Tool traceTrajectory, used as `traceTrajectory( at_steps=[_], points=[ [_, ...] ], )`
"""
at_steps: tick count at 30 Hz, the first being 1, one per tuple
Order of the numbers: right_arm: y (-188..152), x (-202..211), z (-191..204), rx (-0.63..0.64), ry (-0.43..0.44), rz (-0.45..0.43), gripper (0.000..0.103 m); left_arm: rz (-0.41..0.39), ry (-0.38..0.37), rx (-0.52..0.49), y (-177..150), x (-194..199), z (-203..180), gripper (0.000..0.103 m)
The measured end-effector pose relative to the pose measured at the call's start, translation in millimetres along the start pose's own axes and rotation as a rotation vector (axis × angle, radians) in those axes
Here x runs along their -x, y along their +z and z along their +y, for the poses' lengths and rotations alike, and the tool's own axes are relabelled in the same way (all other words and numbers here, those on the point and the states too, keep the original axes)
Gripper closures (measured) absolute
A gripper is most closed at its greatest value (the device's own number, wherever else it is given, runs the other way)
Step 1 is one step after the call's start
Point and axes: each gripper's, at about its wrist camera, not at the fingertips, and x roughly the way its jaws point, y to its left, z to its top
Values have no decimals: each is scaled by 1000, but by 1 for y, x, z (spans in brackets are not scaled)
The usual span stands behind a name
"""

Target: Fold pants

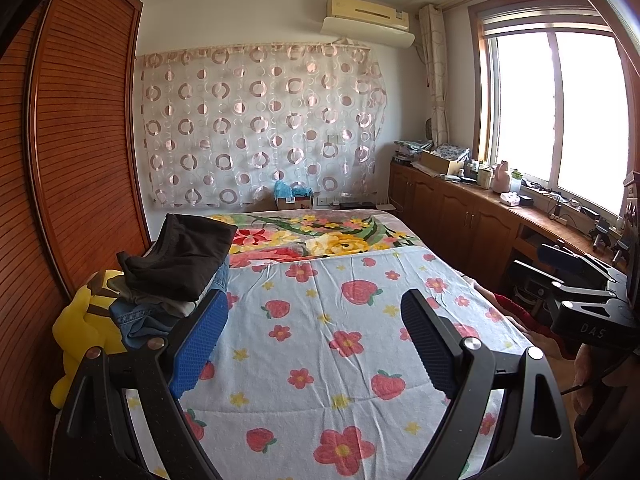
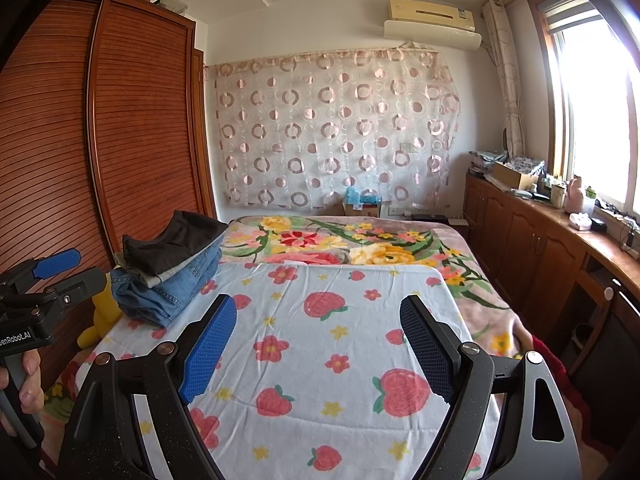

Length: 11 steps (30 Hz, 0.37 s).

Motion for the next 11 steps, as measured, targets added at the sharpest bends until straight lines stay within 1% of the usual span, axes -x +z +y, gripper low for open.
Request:
traceTrajectory(
  at_steps=[11],
  points=[
    [0, 0, 1, -2, -2, -2, 18, 0, -1, 2, -1, 0, 0, 14]
  ],
)
